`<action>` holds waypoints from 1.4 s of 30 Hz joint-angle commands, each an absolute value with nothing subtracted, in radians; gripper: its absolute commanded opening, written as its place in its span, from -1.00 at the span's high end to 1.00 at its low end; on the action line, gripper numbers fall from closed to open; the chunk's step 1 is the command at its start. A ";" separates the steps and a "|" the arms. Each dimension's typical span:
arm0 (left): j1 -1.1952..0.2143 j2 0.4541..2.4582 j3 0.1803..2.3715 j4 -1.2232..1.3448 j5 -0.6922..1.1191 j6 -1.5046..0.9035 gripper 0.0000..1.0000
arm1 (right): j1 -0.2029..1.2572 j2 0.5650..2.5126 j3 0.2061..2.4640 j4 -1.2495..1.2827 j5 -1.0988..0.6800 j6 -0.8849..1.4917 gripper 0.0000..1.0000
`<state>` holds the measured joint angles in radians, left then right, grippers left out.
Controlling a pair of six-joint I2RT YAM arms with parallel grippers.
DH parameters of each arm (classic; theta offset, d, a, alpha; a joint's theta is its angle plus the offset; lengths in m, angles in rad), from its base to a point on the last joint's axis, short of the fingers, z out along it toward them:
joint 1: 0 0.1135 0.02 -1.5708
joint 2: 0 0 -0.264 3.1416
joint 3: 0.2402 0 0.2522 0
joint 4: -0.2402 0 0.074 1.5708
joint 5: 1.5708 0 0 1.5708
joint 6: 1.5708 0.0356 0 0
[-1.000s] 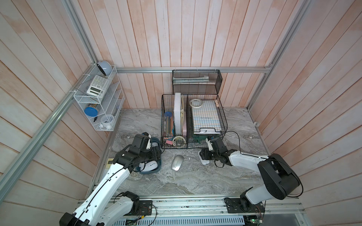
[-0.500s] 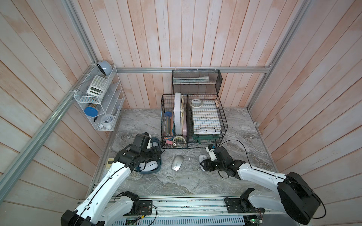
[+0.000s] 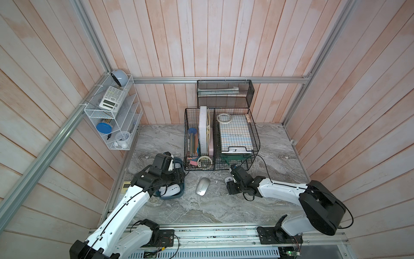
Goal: Put the mouse in the storage box
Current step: Pick up the mouse from the center of the board.
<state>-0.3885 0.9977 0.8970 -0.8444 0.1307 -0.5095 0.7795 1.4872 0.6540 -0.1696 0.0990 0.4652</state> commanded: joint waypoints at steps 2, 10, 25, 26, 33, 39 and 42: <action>-0.396 1.001 0.884 -0.831 0.135 -0.511 -0.41 | 0.799 1.558 0.655 -0.273 0.079 0.459 -0.12; -0.402 0.999 0.884 -0.830 0.135 -0.516 -0.41 | 0.805 1.456 0.654 -0.282 0.087 0.395 0.03; -0.434 1.030 0.773 -0.307 0.693 -0.799 -0.41 | 0.881 0.921 0.397 0.059 -0.183 0.183 0.05; -0.455 1.052 0.768 -0.269 0.718 -0.814 -0.41 | 0.892 0.902 0.376 0.095 -0.188 0.173 0.05; -0.689 1.225 0.777 -0.107 0.718 -0.848 -0.37 | 0.949 0.872 0.348 0.167 -0.245 0.118 0.05; -0.755 1.279 0.750 -0.149 0.670 -0.812 -0.33 | 0.956 0.866 0.350 0.170 -0.268 0.110 0.05; -0.770 1.289 0.717 -0.097 0.703 -0.841 -0.30 | 0.959 0.873 0.350 0.173 -0.270 0.106 0.05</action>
